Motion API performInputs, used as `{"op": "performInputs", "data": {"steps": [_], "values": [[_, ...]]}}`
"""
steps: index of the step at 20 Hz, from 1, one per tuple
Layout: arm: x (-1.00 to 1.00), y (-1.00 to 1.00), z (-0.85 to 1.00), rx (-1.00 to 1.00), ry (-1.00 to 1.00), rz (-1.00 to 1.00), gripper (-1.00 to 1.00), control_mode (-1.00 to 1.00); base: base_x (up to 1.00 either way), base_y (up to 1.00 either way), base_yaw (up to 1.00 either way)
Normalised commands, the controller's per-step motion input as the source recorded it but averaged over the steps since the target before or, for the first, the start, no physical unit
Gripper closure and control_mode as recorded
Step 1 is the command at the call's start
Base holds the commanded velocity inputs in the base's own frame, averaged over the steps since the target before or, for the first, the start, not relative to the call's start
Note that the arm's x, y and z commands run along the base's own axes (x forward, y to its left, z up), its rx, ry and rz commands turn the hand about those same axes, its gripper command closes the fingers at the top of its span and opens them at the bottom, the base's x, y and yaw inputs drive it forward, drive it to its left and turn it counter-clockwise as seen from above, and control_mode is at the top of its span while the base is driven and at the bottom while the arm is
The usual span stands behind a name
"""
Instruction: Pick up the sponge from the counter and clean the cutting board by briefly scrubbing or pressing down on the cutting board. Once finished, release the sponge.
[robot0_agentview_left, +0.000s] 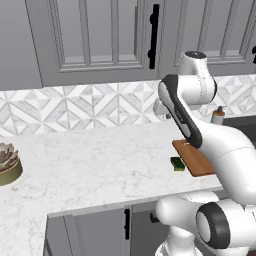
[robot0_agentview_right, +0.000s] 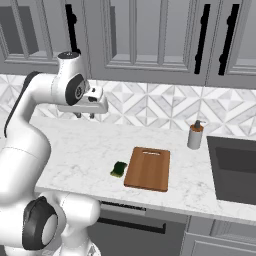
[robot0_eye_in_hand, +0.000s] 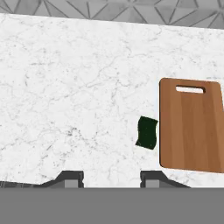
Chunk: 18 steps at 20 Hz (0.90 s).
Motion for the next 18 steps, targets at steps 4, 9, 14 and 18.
{"op": "performInputs", "data": {"steps": [4,9,14,18], "values": [[-0.03,-0.03,-0.06,0.00,0.01,0.00,-1.00,-1.00,0.00,0.00,0.00],[-0.06,-0.08,-0.51,0.02,0.01,-0.13,-1.00,-1.00,0.00,0.00,0.00],[-0.06,-0.05,-0.51,0.04,0.00,-0.18,-1.00,-1.00,0.00,0.00,0.00],[0.02,-0.31,-0.50,0.02,0.00,-0.05,-1.00,-1.00,0.00,0.00,0.00]]}}
